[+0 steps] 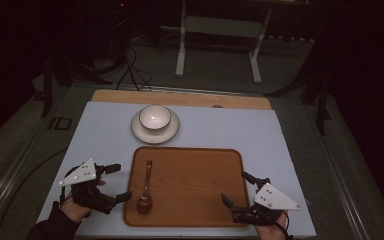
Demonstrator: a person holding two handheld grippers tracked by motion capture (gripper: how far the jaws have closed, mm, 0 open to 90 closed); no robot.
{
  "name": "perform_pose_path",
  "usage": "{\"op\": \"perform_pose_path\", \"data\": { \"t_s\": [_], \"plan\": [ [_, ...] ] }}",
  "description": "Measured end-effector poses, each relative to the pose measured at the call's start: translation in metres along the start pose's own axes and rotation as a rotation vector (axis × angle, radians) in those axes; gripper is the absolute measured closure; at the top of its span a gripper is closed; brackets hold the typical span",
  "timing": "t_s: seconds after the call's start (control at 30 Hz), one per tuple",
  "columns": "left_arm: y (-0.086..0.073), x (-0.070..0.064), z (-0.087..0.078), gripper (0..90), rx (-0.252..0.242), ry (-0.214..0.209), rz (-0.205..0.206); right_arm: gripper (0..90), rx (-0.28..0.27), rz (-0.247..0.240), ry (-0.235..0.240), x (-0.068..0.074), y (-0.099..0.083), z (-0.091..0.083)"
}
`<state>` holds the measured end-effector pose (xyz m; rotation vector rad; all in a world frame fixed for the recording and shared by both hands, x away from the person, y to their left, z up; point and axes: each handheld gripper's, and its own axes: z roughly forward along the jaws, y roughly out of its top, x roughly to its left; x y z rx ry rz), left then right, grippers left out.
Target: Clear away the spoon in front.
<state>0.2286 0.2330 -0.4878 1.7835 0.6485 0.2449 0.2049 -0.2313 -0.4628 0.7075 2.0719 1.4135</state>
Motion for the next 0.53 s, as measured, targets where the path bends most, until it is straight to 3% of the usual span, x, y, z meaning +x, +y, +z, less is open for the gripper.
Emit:
{"op": "perform_pose_path", "data": {
  "t_s": [0.27,0.53],
  "plan": [
    [-0.008,0.003,0.002,0.1,-0.005,0.017,-0.008,11.5,0.012,-0.007,-0.007,0.000,-0.002,0.001],
    [-0.013,0.001,0.004,0.1,0.006,0.039,0.024,11.5,0.024,-0.008,0.000,0.000,-0.004,0.002]
  ]
}}
